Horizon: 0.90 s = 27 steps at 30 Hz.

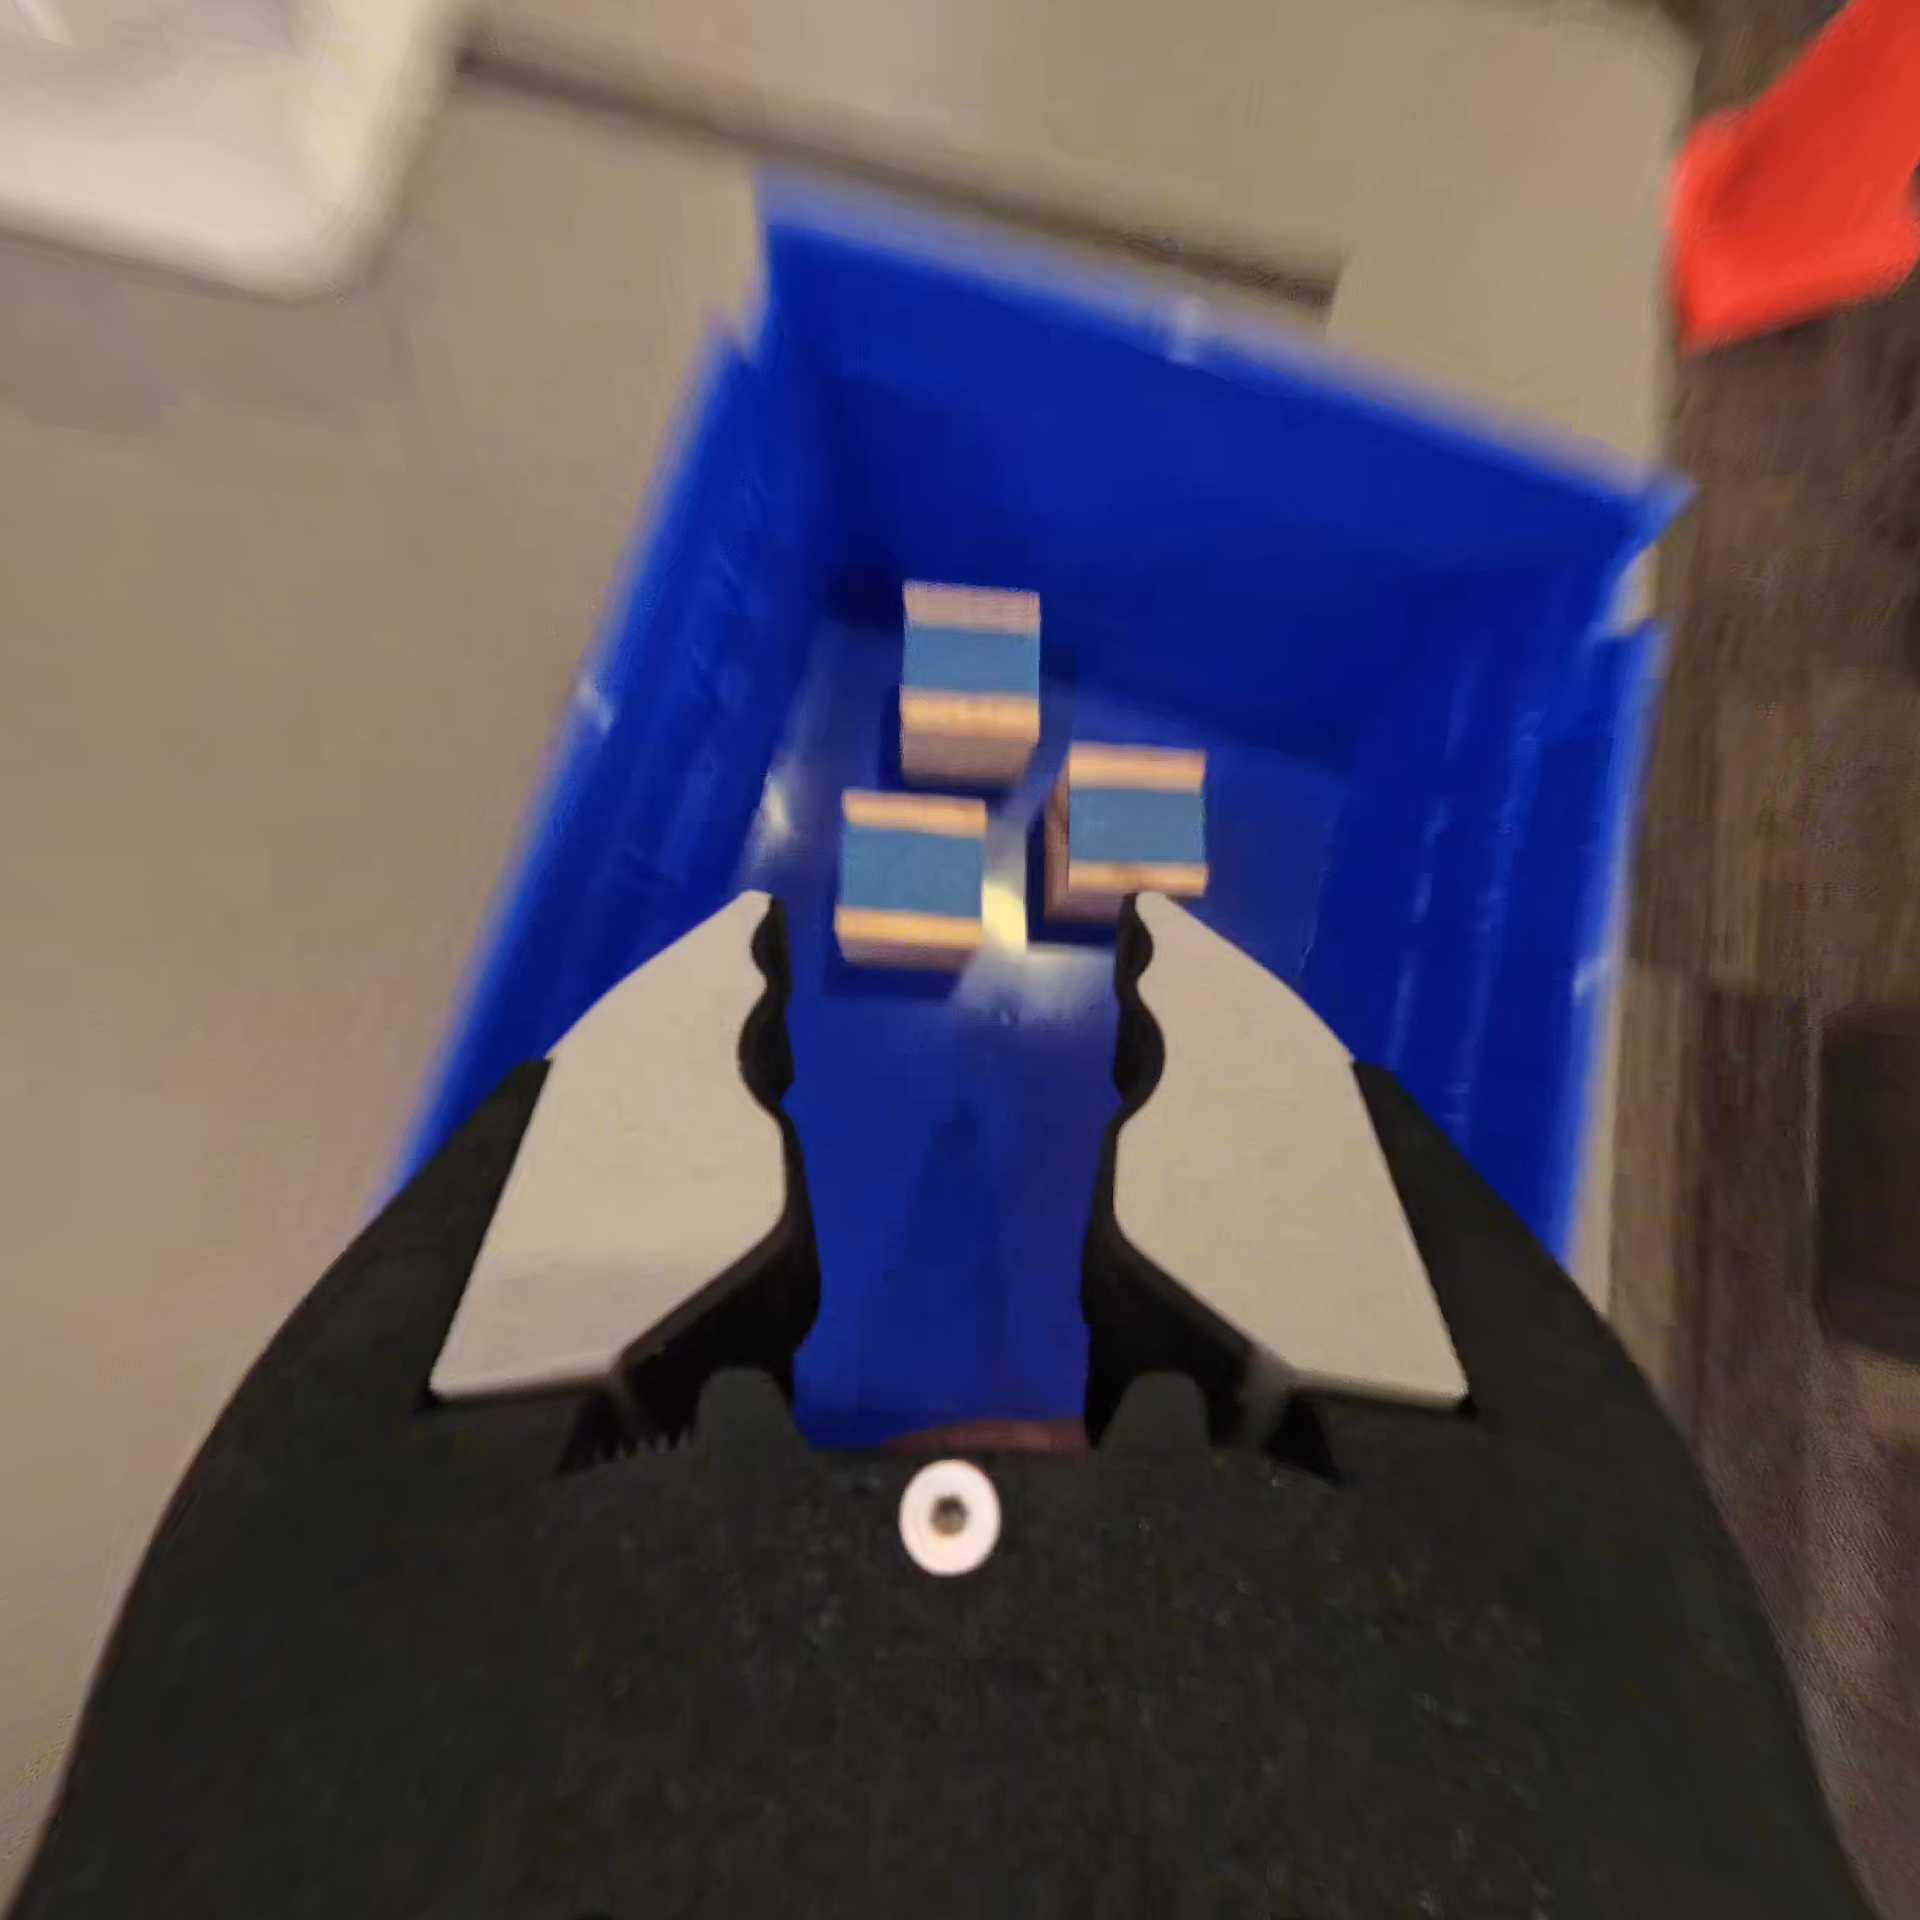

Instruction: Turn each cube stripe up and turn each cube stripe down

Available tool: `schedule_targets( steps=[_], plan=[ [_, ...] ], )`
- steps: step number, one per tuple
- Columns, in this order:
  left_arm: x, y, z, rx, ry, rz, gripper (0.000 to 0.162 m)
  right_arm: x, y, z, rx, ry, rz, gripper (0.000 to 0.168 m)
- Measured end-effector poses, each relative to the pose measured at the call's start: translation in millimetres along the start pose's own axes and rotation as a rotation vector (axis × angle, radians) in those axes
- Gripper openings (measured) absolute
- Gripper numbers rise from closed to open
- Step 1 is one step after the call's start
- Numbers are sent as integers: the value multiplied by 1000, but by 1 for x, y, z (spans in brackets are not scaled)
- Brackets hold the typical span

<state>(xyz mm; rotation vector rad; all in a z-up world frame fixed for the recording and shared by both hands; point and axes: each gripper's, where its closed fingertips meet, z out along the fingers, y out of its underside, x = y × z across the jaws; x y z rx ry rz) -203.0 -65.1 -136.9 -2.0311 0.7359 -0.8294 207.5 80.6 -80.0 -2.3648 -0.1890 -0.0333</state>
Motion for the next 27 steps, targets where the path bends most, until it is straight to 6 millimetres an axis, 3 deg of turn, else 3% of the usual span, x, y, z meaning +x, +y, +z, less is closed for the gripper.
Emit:
schedule_targets(
  steps=[1, 3, 5, 6, 8, 10, 13, 16, 18, 22, 24, 27],
  plan=[
    [0, -1, -1, 5, -2, 3, 64, -7, -23, -29, 133, -23, 2, 59],
    [-2, -2, -1, 8, -11, 2, 64, -41, -58, -83, 390, -144, -7, 56],
    [-4, -1, -1, 5, -16, -8, 64, -98, -71, -116, 556, -339, -18, 60],
    [-5, 0, -1, -1, -17, -15, 64, -131, -69, -122, 603, -441, -8, 63],
    [-5, 0, -1, -2, -16, -21, 64, -208, -41, -117, 604, -683, 14, 60],
    [-6, 0, -2, -4, -22, -26, 63, -278, 7, -94, 511, -851, 8, 60],
    [-3, -2, -6, -2, -21, -18, 63, -336, 61, -60, 311, -910, -100, 60],
    [2, -19, -28, -6, -9, 69, 63, -344, 62, -61, 322, -901, -142, 57],
    [-19, -39, -58, -19, -111, 213, 62, -342, 61, -66, 317, -922, -128, 57],
    [-96, -64, -116, -261, -313, 499, 59, -339, 60, -68, 312, -952, -98, 57],
    [-142, -65, -129, -459, -362, 640, 62, -340, 63, -66, 296, -952, -109, 57],
    [-213, -72, -134, -671, -421, 785, 62, -342, 67, -64, 277, -956, -120, 57]
  ],
)
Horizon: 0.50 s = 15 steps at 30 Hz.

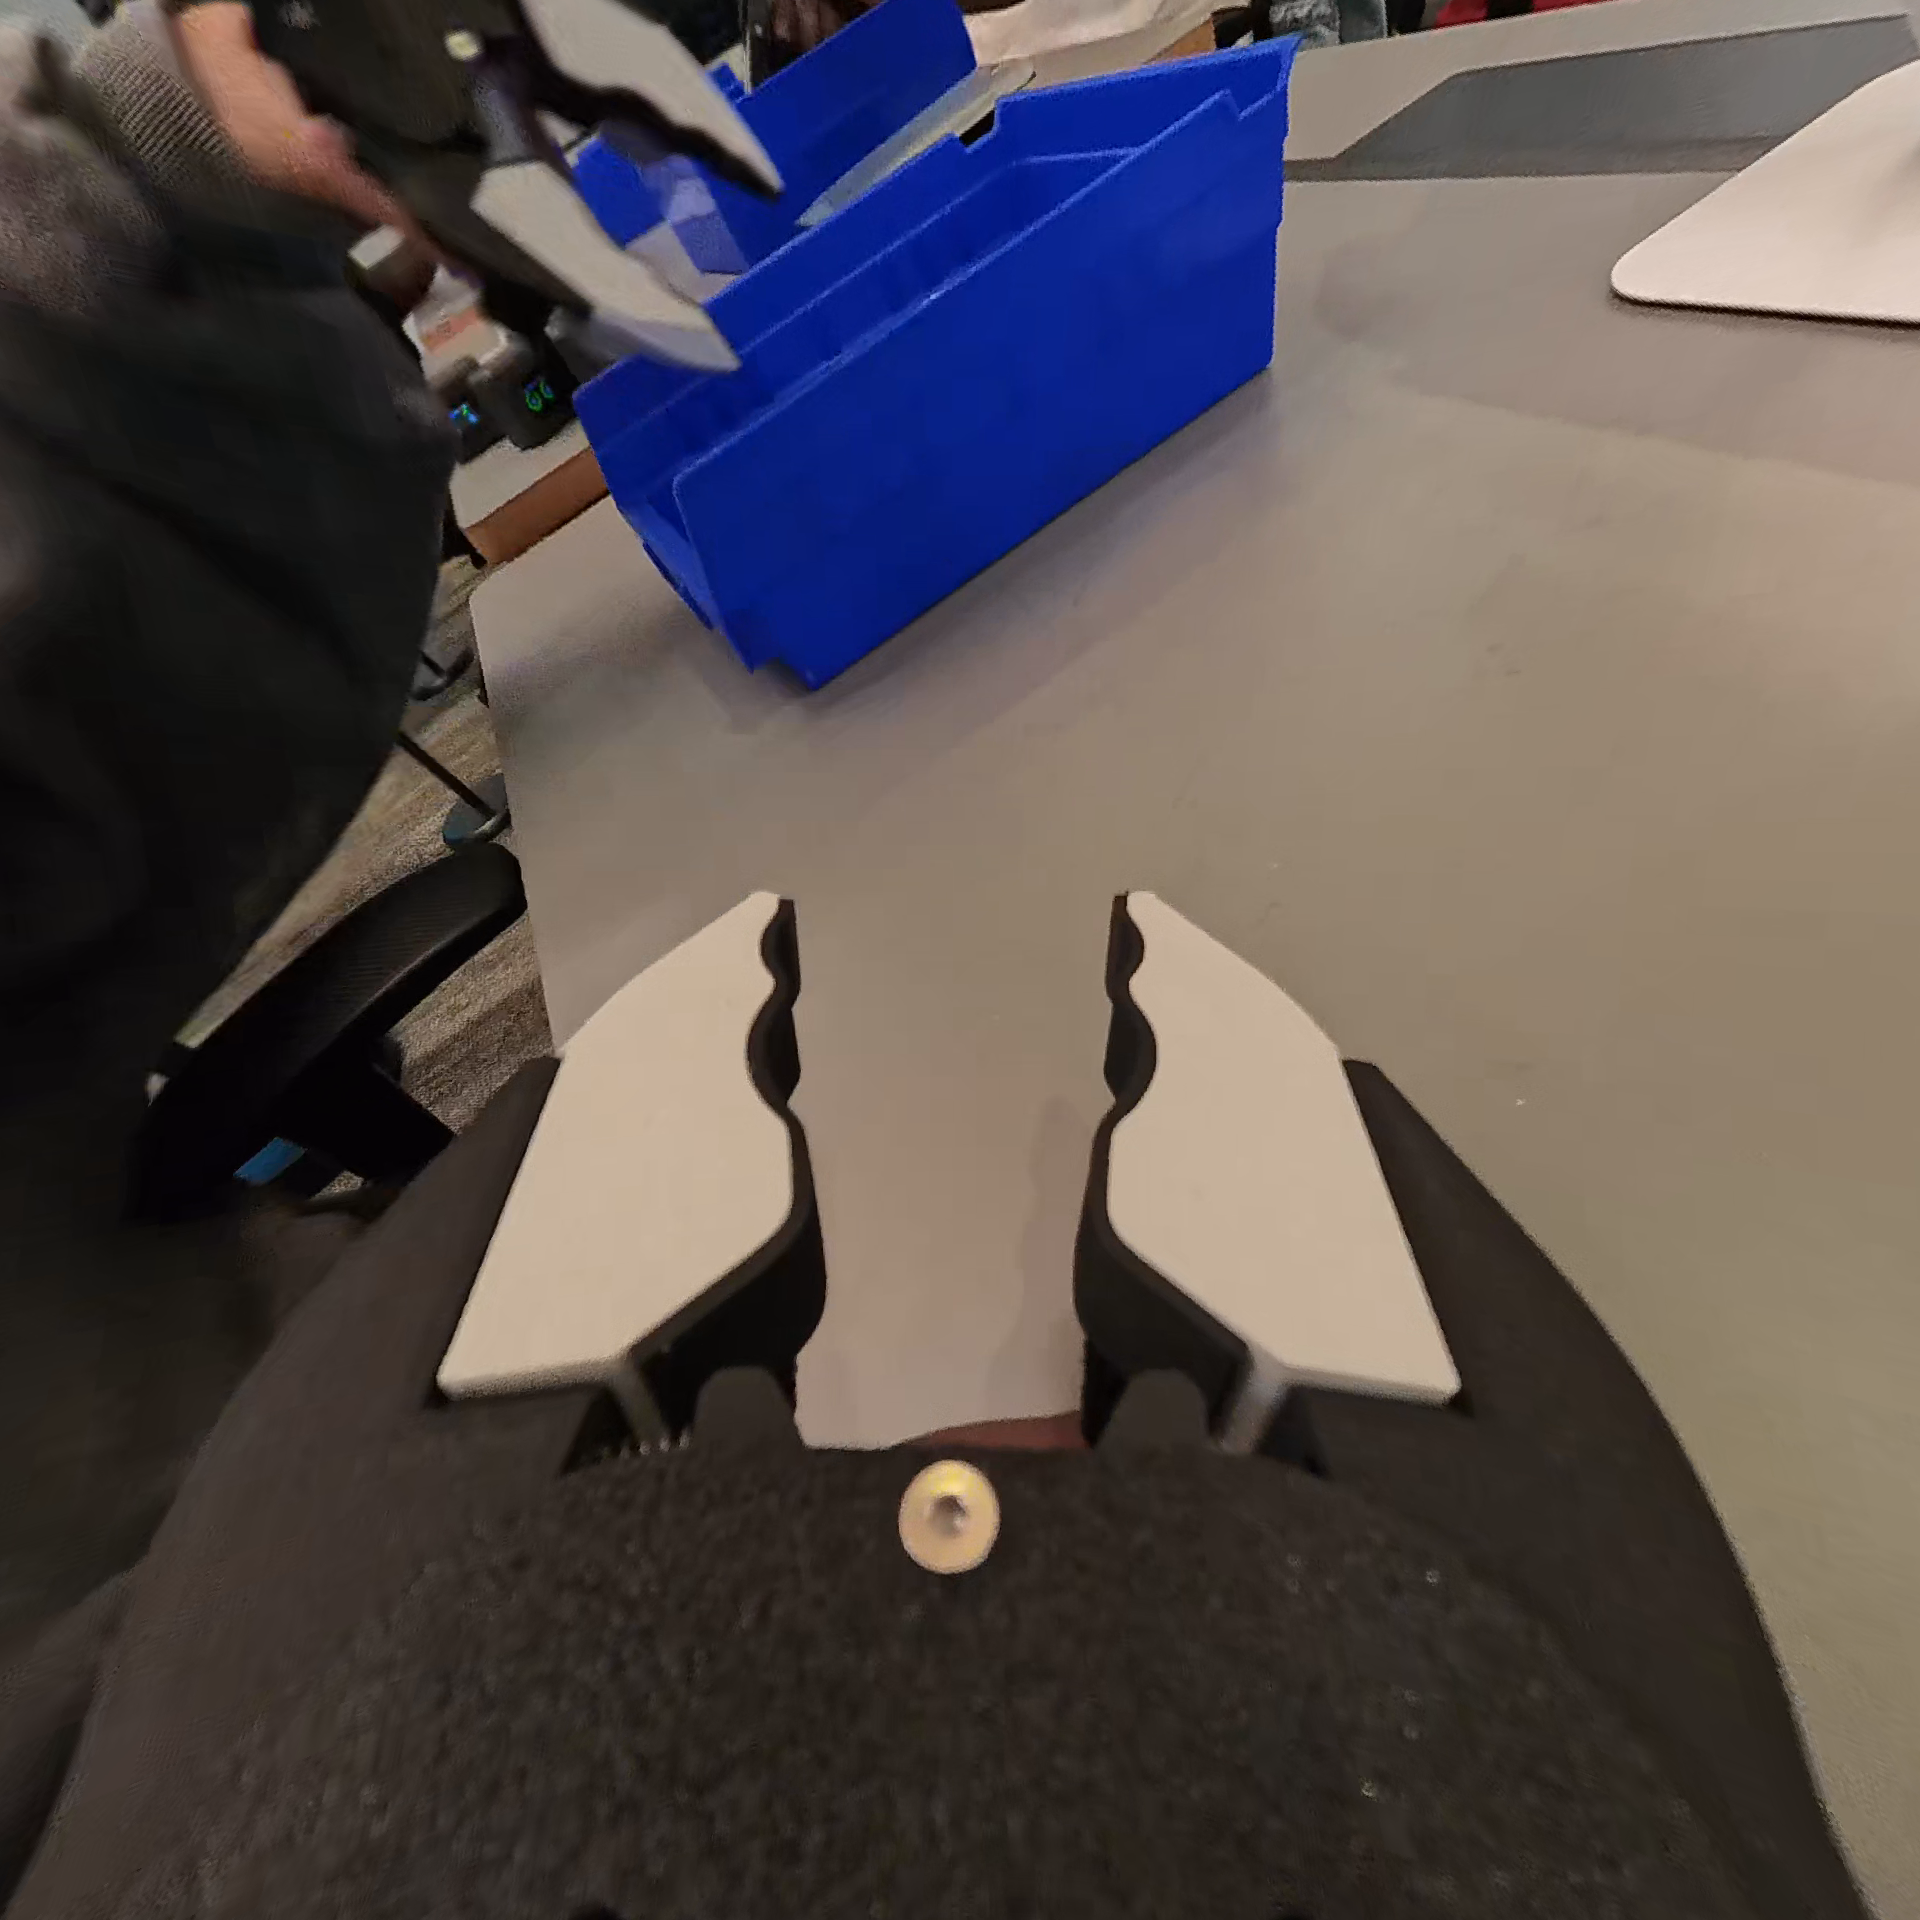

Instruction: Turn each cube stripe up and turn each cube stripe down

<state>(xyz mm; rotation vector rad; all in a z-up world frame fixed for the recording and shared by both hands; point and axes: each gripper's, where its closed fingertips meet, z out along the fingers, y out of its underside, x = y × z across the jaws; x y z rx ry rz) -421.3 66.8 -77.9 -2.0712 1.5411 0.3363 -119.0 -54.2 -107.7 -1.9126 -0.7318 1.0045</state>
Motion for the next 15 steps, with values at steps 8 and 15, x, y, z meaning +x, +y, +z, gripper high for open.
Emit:
schedule_targets(
  steps=[8, 15],
  plan=[
    [-43, 39, 85, -244, 233, 64, 66, 1, 9, 3, -39, -16, 6, 57],
    [-39, 61, 119, -394, 363, 57, 67, 4, 21, 7, -83, -57, 52, 57]
  ],
)
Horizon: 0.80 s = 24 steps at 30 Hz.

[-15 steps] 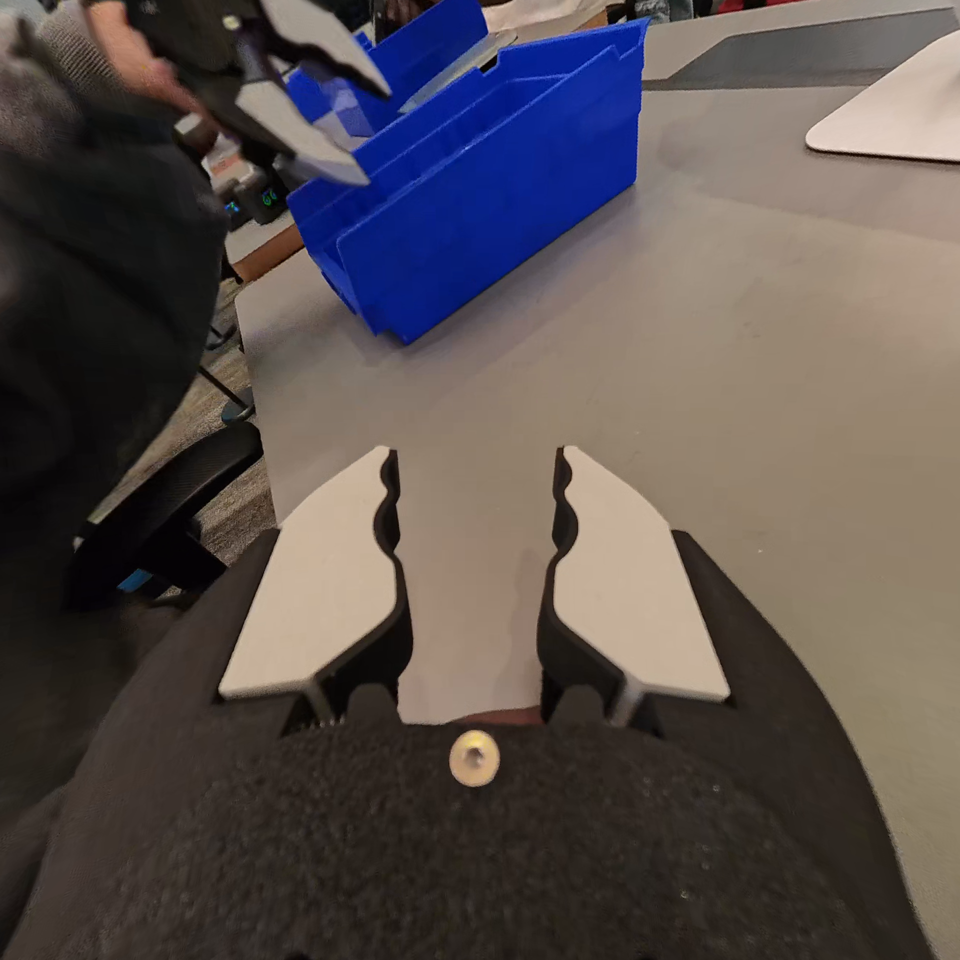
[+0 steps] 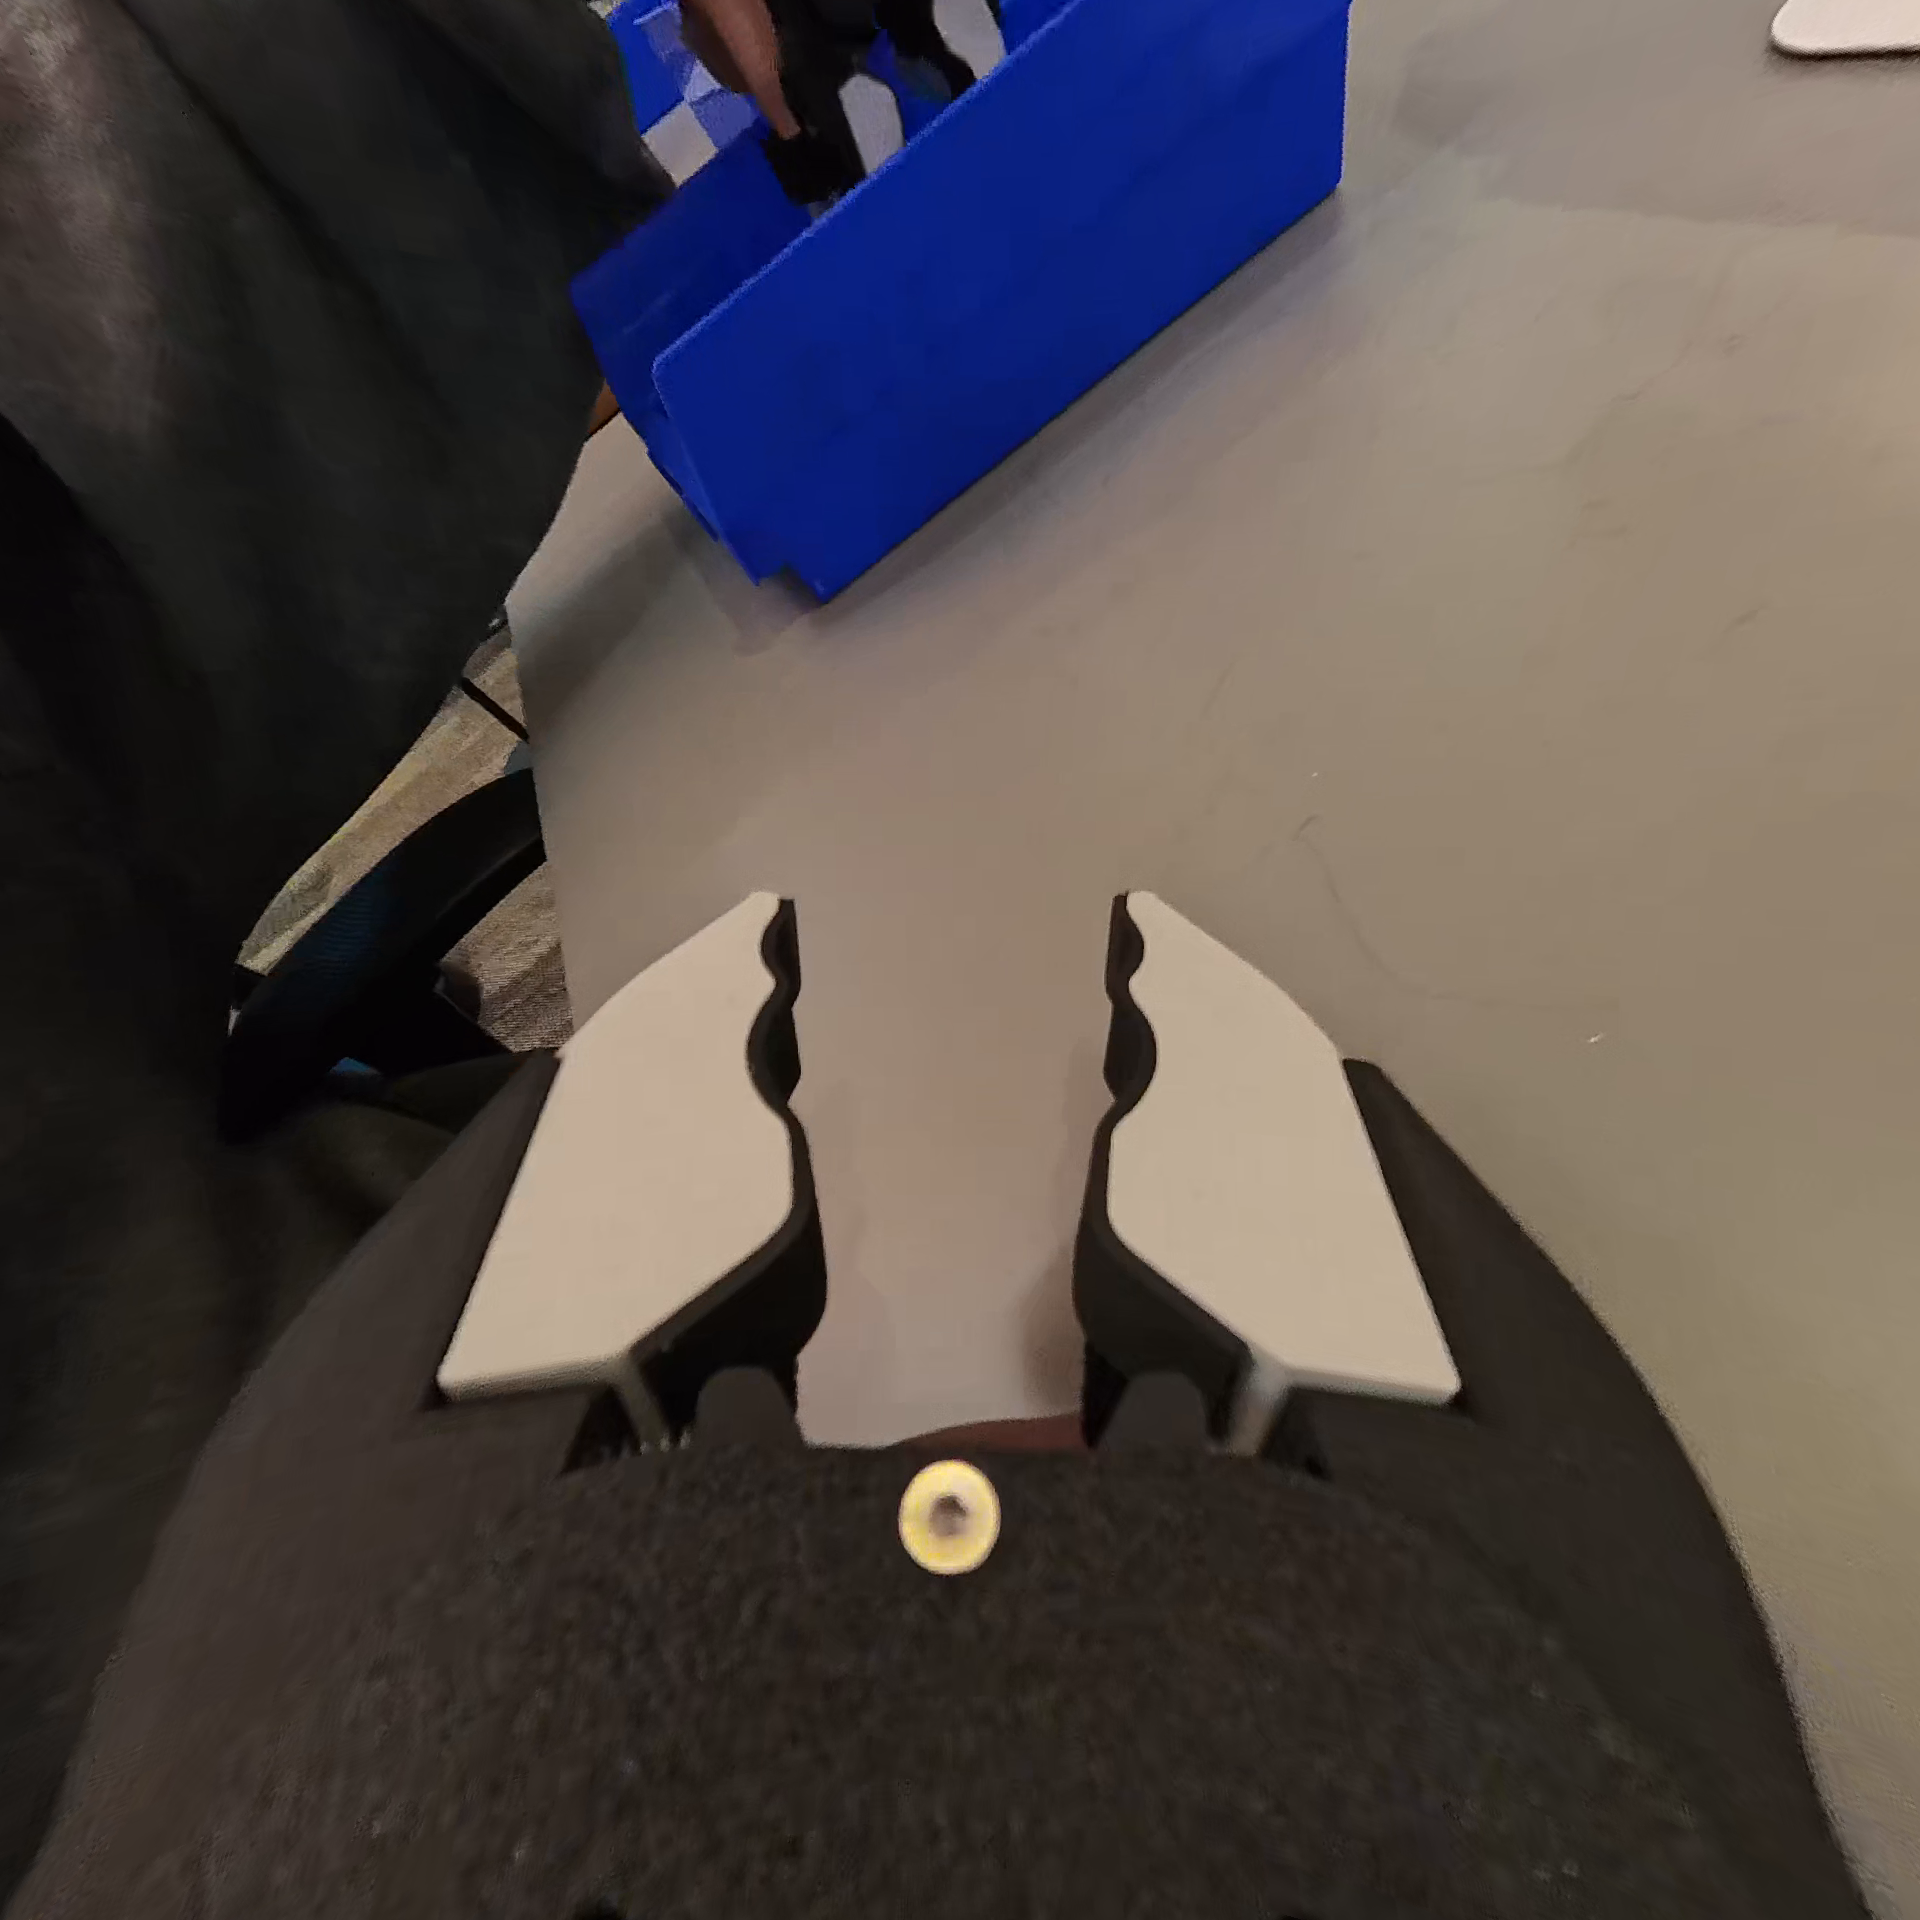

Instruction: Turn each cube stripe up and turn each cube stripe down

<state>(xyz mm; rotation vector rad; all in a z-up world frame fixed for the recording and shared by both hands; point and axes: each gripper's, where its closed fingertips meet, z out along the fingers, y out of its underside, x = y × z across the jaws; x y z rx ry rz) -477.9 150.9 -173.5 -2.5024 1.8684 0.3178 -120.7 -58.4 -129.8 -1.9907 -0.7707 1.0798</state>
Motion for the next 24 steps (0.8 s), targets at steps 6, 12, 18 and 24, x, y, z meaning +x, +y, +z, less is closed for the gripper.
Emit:
schedule_targets(
  steps=[6, 12, 18, 24],
  plan=[
    [13, -1, 3, -20, 115, 16, 46, 2, 2, 0, -18, -12, 9, 56],
    [24, -16, -35, 174, 90, -44, 46, 3, -4, -6, 2, -4, 4, 54],
    [37, -22, -82, 415, 7, -268, 46, 13, -9, -14, 27, 27, 16, 51],
    [92, -95, -140, 877, 227, -493, 45, 14, -21, -21, 92, -34, 115, 50]
  ],
)
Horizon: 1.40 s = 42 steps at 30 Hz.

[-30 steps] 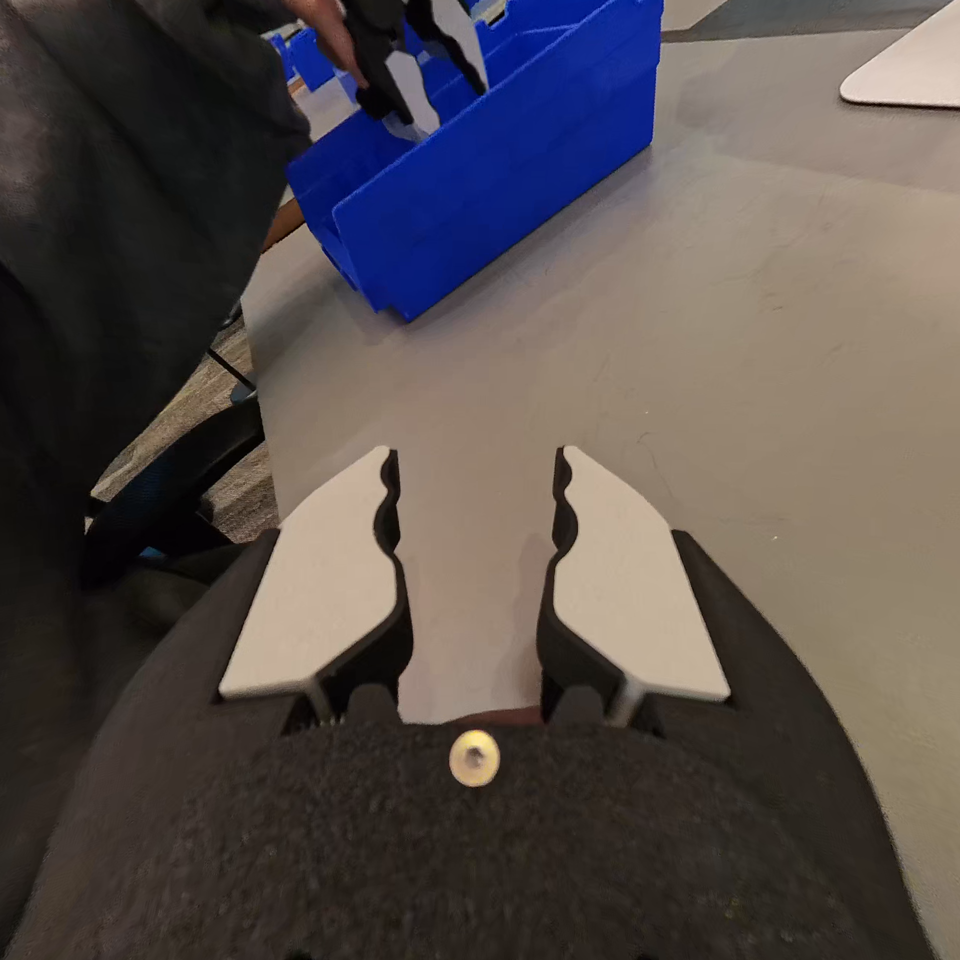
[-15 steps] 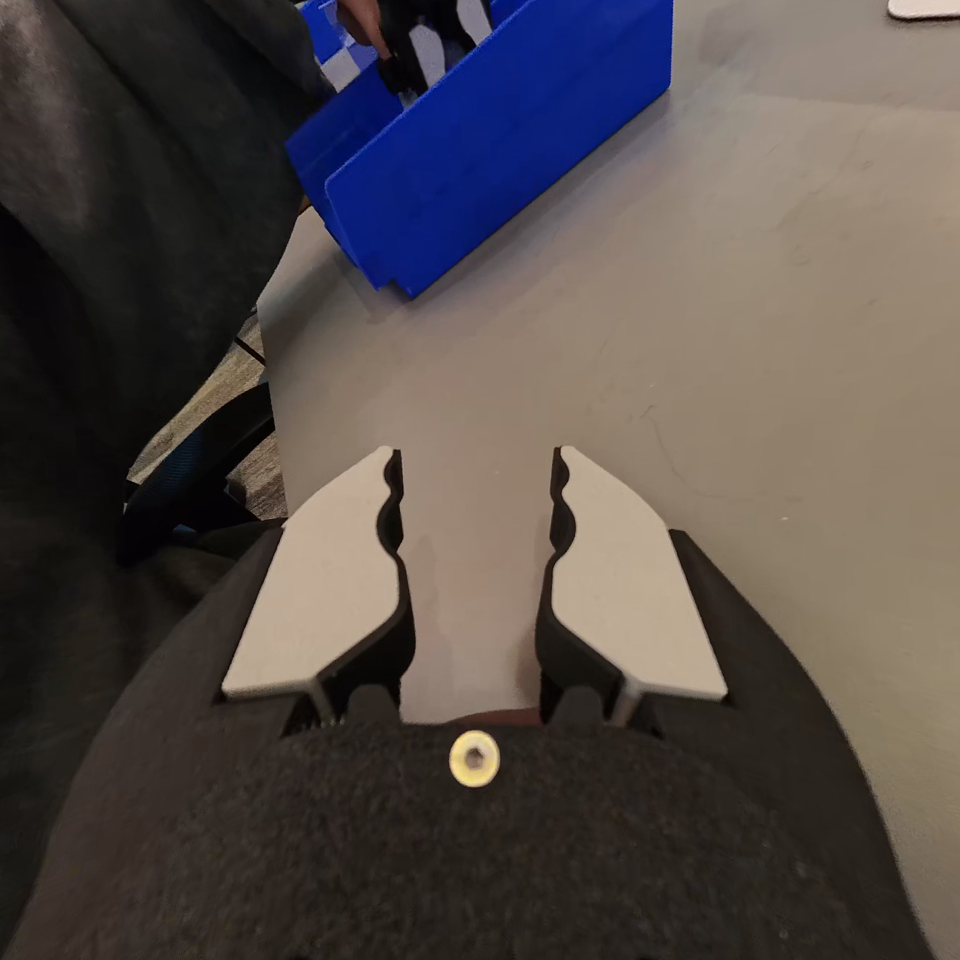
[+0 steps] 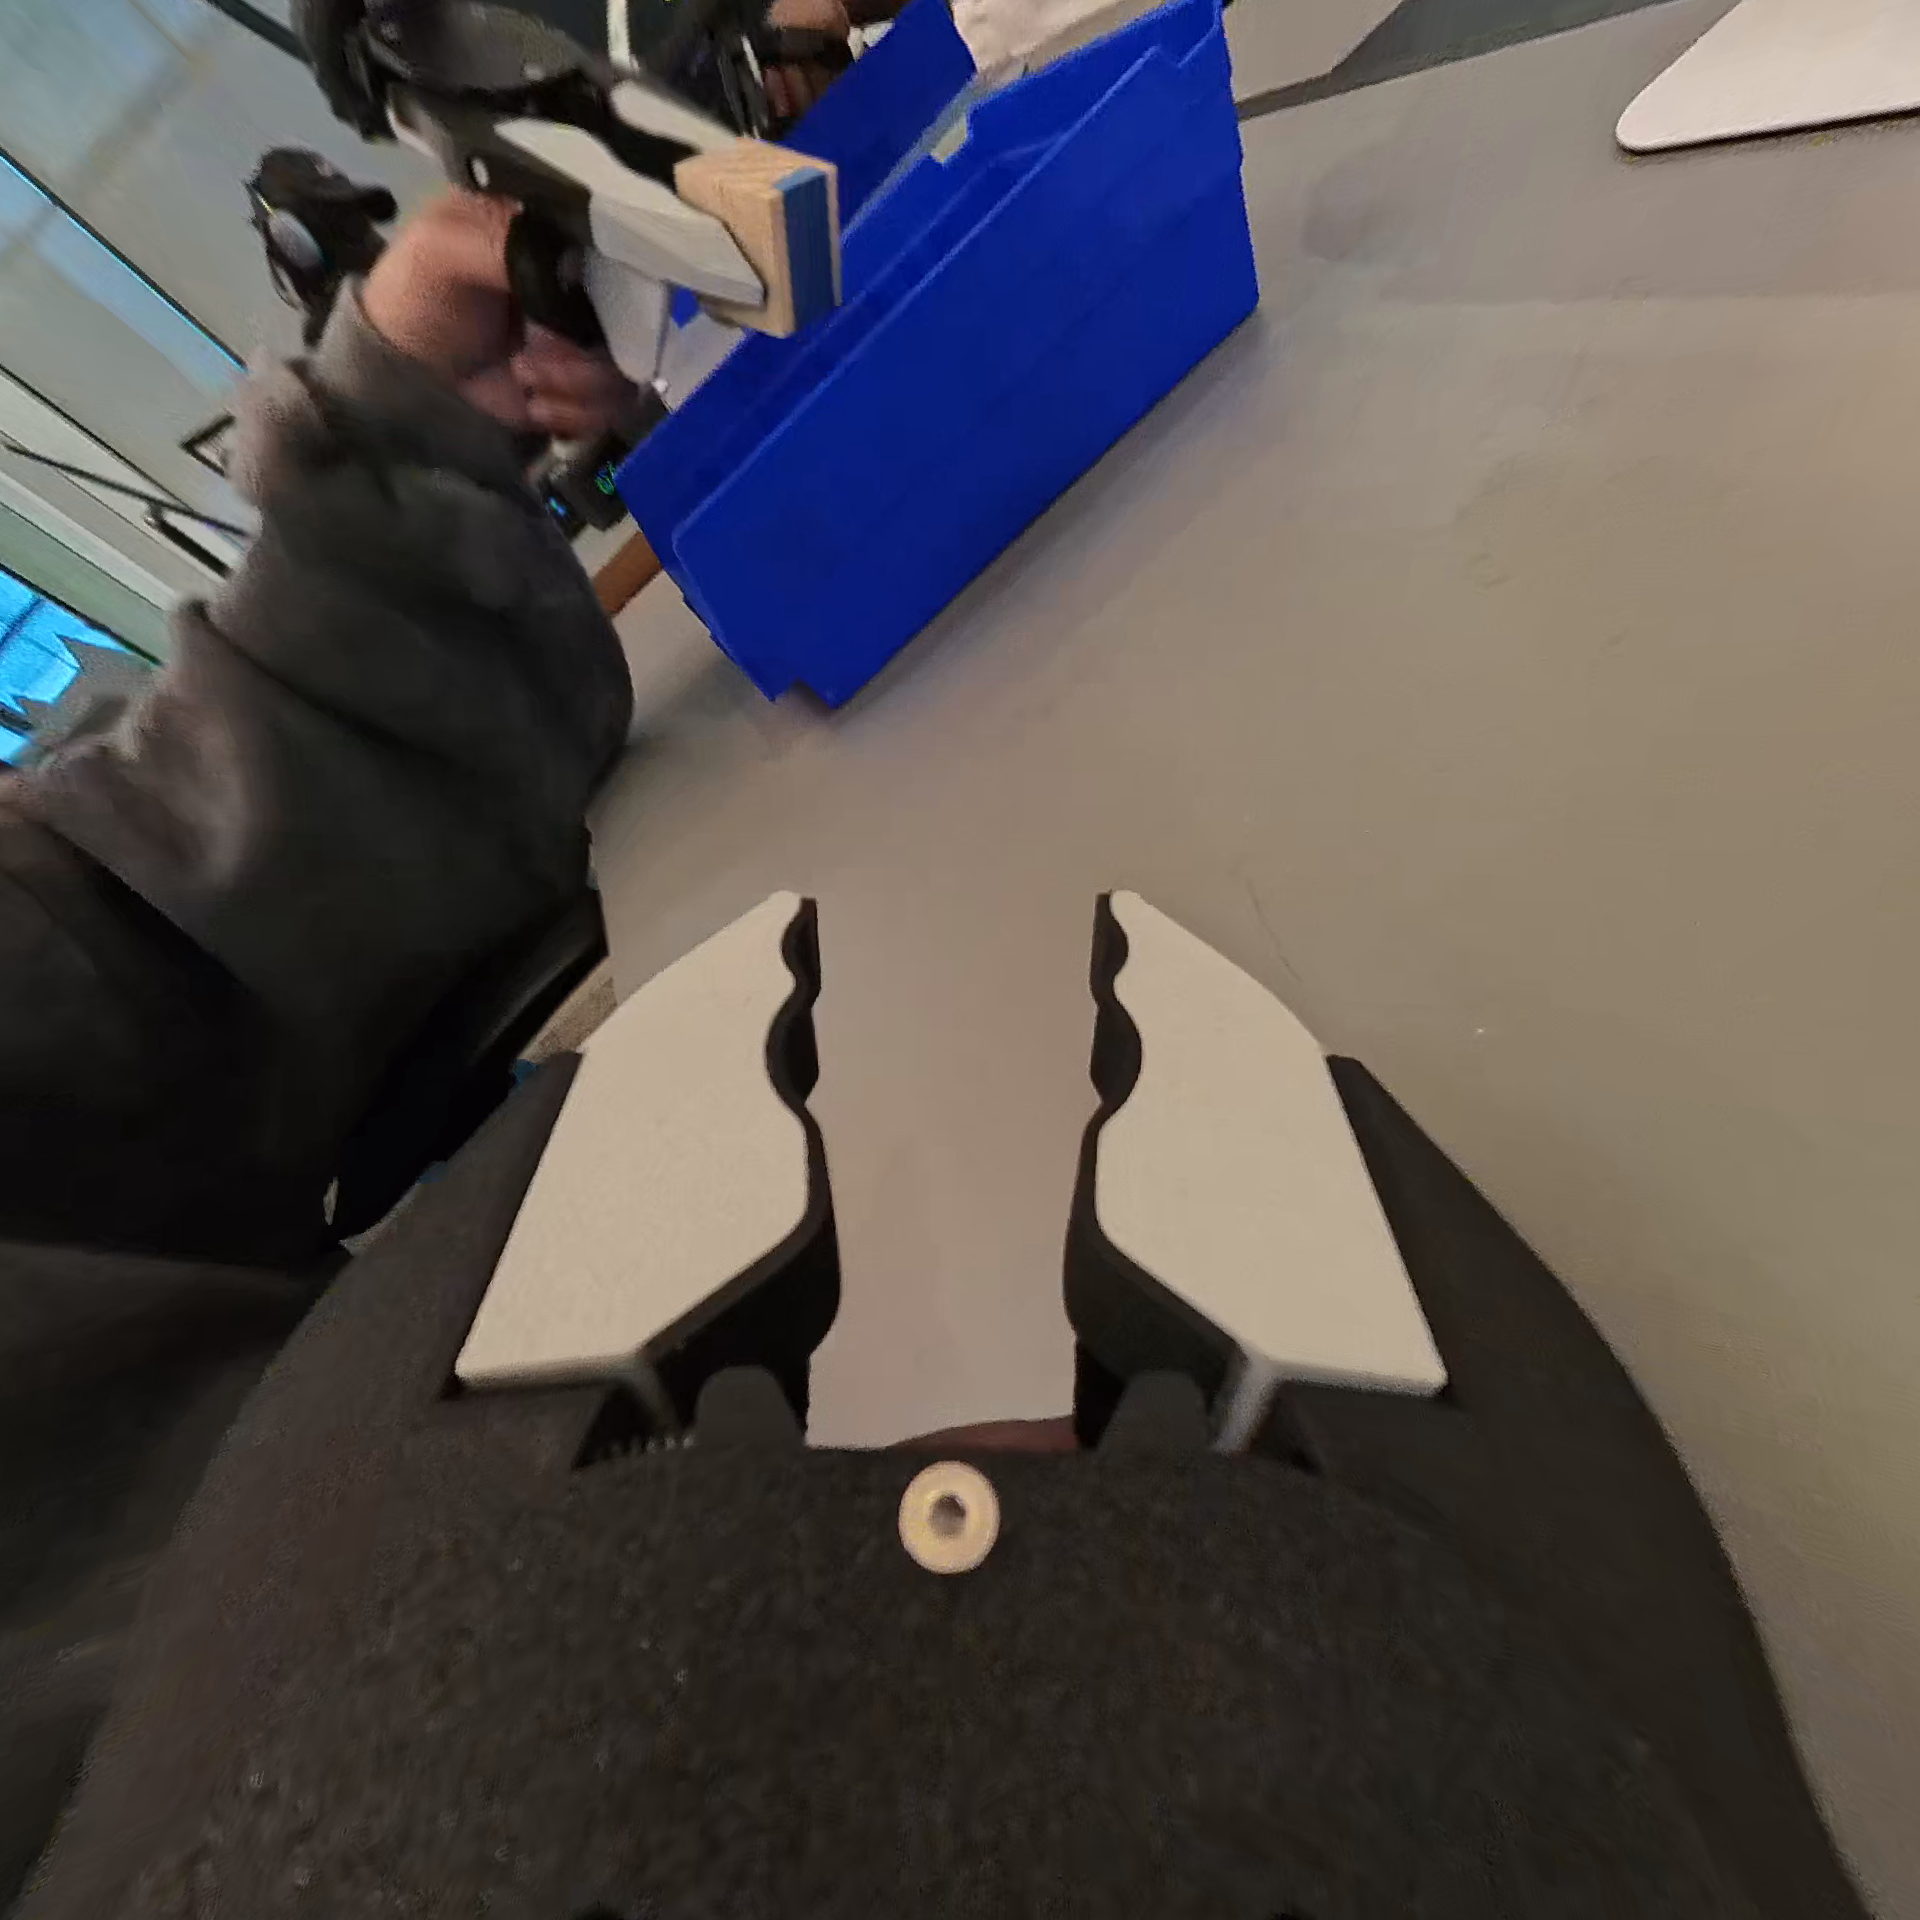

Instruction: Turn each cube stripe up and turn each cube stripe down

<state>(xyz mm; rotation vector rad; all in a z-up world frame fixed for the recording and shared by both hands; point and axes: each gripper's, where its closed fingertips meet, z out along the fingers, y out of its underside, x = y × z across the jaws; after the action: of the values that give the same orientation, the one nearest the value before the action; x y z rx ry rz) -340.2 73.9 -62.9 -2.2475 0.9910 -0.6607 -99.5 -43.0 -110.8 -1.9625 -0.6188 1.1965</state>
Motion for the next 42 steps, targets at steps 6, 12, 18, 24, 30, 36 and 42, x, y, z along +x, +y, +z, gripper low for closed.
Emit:
schedule_targets(
  steps=[6, 12, 18, 24, 30, 36, 42],
  plan=[
    [120, -48, 47, 235, 406, -221, 45, -11, -12, -4, 80, -85, 50, 52],
    [206, -74, 86, 305, 717, -315, 45, -27, -24, -4, 171, -237, 183, 54],
    [218, -72, 124, 257, 742, -396, 45, -29, -34, 7, 165, -276, 227, 53],
    [223, -64, 133, 229, 798, -430, 45, -20, -35, 23, 152, -261, 276, 50],
    [225, -61, 138, 223, 755, -389, 45, -19, -31, 25, 153, -266, 298, 46],
    [209, -71, 113, 324, 686, -366, 72, -24, -31, 20, 150, -240, 231, 46],
    [154, -18, 74, 464, 155, -260, 84, -13, -36, 1, 178, -189, 209, 46]
  ],
)
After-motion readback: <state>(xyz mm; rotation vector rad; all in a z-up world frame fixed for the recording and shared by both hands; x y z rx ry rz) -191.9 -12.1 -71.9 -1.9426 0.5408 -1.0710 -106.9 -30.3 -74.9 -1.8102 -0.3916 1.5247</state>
